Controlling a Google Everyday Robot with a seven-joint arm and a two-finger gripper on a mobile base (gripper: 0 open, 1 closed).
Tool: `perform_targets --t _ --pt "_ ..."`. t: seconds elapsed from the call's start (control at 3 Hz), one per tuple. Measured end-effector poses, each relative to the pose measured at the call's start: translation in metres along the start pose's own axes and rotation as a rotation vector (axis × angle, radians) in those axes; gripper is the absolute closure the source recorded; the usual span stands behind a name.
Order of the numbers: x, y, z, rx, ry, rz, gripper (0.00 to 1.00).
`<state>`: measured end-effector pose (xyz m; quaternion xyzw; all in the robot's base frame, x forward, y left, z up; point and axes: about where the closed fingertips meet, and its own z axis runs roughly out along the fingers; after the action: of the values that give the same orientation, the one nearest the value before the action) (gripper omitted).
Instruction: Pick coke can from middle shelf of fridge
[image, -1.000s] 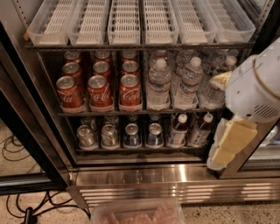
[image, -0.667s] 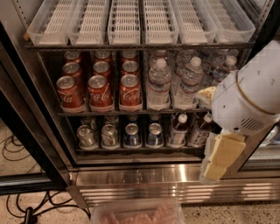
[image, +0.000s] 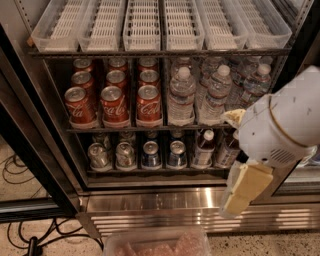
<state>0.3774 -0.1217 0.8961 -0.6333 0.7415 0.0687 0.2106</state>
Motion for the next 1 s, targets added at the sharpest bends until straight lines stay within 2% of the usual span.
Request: perform_targets --t 0.33,0.67,1.0 --pt "-0.004 0.027 0.041 0.001 -0.129 0.079 0.0" --pt "-0.026 0.041 0.076 0.036 -0.26 0.107 0.0" --pt "-0.054 0.032 0.098 0.115 -0.386 0.128 0.0"
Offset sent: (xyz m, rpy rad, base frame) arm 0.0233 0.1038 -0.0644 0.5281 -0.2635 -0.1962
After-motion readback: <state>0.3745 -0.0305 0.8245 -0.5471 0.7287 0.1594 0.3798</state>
